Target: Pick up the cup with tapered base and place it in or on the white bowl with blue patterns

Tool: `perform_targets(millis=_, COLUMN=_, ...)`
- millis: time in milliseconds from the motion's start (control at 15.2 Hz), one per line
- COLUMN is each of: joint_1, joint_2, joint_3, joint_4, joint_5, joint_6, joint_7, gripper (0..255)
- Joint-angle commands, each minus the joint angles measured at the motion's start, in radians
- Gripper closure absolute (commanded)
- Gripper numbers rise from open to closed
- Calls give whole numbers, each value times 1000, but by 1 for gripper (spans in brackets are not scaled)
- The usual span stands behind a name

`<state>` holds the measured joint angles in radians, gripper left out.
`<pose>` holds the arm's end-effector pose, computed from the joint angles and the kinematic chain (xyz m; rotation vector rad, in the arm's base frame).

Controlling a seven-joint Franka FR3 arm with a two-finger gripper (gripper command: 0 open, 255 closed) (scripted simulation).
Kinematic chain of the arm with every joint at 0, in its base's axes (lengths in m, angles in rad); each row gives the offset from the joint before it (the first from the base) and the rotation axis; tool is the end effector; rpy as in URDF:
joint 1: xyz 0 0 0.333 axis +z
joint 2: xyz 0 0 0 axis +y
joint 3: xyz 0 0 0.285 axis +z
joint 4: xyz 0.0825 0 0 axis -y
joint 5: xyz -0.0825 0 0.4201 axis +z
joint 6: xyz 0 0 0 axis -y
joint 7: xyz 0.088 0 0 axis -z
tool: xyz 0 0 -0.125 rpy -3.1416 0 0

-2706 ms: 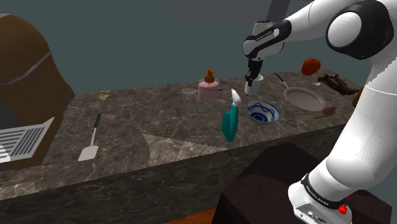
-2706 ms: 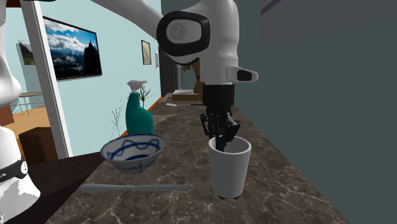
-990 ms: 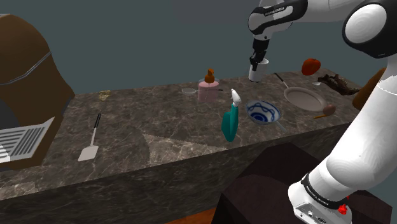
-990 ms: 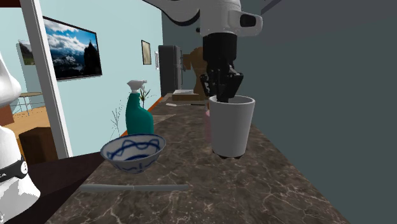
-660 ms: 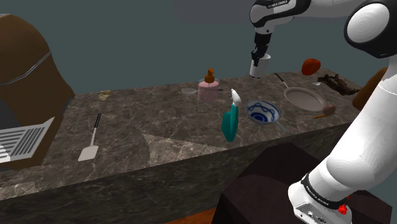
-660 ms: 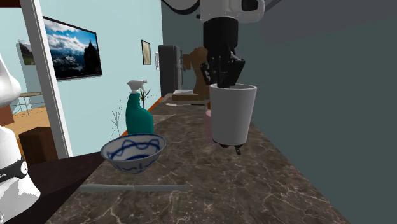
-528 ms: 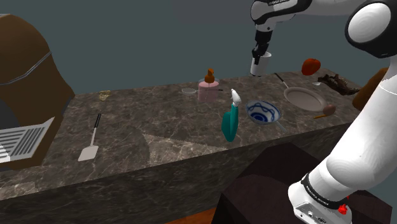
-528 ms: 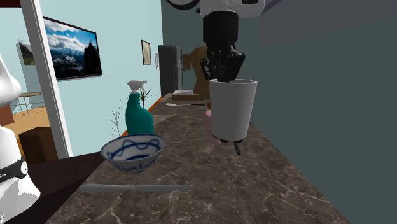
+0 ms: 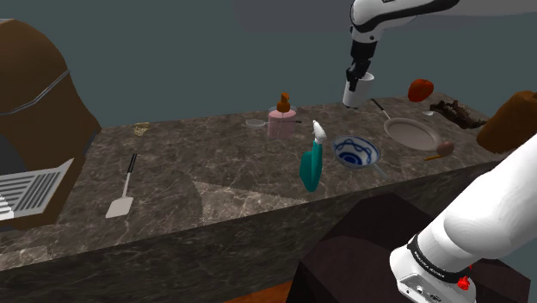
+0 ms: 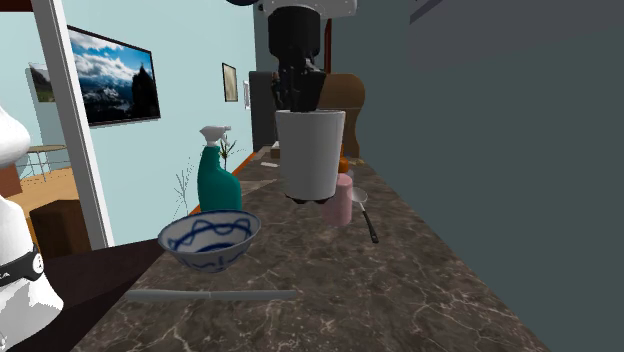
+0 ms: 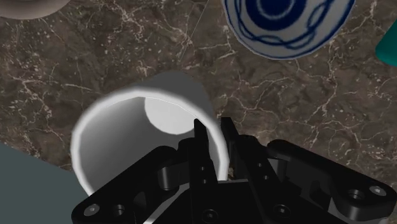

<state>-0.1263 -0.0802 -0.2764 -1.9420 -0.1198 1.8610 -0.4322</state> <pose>0.5228 -0.2374 0.4558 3.0558 0.0992 -0.0624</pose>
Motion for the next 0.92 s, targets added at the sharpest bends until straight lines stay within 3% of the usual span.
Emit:
perform_targets(millis=0, joint_1=12, joint_2=-78, joint_3=18, joint_4=-78, joint_5=-20, joint_6=-1, joint_7=39, gripper=255)
perform_targets(millis=396, joint_1=33, joint_2=-299, joint_3=84, joint_4=-267, joint_5=-49, joint_6=-42, joint_7=139, gripper=255)
perform_targets(millis=858, joint_1=56, joint_2=-530, joint_3=172, joint_4=-426, joint_5=-32, joint_6=-126, joint_7=239, gripper=255)
